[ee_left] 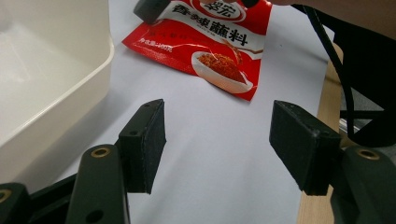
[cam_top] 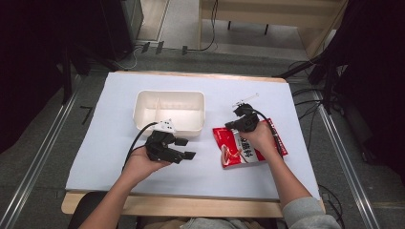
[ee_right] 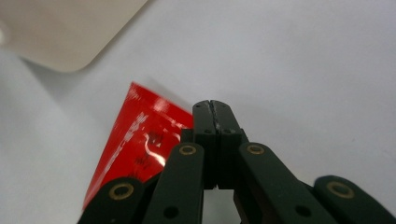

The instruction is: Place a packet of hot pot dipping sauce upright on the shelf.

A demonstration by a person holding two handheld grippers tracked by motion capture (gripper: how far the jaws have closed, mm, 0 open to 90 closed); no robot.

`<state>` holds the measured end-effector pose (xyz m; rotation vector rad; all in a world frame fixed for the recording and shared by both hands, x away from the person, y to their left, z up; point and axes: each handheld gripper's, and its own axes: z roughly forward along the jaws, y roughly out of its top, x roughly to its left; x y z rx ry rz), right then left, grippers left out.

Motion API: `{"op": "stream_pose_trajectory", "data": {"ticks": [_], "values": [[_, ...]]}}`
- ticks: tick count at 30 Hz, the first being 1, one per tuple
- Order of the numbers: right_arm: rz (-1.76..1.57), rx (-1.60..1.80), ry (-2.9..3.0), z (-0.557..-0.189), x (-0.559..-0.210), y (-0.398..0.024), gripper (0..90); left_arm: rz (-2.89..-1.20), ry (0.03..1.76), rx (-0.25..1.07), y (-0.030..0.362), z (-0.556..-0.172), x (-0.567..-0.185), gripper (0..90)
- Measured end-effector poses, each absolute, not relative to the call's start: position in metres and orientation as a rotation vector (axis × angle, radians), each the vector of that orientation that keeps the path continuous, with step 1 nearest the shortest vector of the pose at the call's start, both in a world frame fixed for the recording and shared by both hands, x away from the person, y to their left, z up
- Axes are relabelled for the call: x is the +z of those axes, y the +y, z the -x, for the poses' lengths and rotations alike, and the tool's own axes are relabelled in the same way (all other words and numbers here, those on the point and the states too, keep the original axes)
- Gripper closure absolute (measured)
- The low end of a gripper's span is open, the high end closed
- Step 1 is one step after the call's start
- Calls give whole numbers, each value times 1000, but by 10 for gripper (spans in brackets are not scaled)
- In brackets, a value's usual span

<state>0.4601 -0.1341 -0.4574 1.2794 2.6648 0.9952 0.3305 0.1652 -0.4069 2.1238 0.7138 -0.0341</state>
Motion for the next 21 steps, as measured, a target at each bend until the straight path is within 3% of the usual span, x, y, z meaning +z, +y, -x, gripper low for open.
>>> {"op": "stream_pose_trajectory", "data": {"ticks": [9, 21], "values": [[-1301, 1051, 2632, -478, -464, -111, 900, -2124, 715, -33, 168, -331, -406, 370], [-1203, 1022, 2778, -470, -463, -101, 900, -2118, 719, -28, 169, -330, -407, 370]]}}
